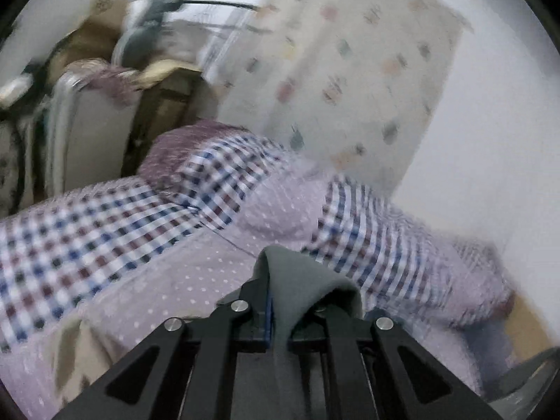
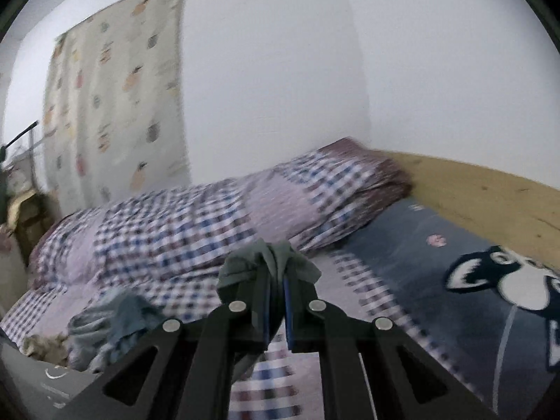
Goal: Fold clothes
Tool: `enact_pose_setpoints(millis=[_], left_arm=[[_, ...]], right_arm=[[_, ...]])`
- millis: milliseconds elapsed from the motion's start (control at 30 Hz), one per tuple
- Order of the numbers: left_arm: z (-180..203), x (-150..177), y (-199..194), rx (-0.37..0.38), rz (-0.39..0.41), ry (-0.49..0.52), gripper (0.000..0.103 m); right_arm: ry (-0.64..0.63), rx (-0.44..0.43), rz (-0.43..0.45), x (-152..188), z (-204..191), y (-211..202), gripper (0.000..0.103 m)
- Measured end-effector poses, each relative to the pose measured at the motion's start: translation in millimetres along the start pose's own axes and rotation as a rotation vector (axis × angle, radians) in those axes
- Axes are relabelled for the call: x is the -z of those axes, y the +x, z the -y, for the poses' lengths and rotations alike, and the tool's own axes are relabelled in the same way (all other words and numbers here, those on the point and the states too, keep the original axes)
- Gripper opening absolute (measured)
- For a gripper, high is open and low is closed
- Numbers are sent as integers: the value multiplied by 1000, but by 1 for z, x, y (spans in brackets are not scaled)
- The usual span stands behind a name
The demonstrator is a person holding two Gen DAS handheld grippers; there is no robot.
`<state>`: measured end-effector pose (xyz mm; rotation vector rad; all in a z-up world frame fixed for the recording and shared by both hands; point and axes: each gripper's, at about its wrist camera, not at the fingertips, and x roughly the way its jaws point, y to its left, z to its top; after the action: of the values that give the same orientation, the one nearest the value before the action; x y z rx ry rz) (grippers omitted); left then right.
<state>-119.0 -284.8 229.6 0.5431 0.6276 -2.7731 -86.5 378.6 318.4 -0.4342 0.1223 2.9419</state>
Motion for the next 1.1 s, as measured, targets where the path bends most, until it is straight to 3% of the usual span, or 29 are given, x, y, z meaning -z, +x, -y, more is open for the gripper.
enact_pose_setpoints(millis=[200, 233, 300, 333, 367, 400, 500, 533, 667, 867, 967, 1100], left_arm=[[42, 36, 60, 12, -170, 1, 9], [43, 43, 64, 7, -197, 9, 18], [45, 58, 71, -1, -247, 29, 46], [45, 65, 74, -5, -273, 38, 71], [43, 71, 75, -3, -295, 42, 87], [38, 78, 72, 6, -316, 40, 88], [16, 94, 65, 51, -400, -5, 88], [9, 100, 59, 66, -418, -21, 88], [-23, 115, 23, 117, -435, -52, 88], [-68, 116, -68, 202, -360, -107, 88], [-84, 108, -130, 226, -281, -77, 88], [-107, 94, -217, 251, -164, -49, 88]], right_arm=[[1, 104, -103, 28, 35, 31, 6], [-5, 115, -124, 36, 38, 38, 6], [-9, 132, -193, 55, 42, 56, 8], [-15, 141, -234, 65, 43, 66, 10], [-20, 143, -279, 74, 44, 75, 11], [-26, 144, -325, 84, 44, 83, 15], [-15, 114, -489, 114, 51, 103, 46], [-16, 93, -525, 122, 53, 101, 50], [-28, 7, -647, 153, 60, 89, 54], [20, -144, -701, 190, 70, 16, 61], [52, -245, -697, 209, 70, -37, 61], [-4, -387, -701, 238, 54, -114, 61]])
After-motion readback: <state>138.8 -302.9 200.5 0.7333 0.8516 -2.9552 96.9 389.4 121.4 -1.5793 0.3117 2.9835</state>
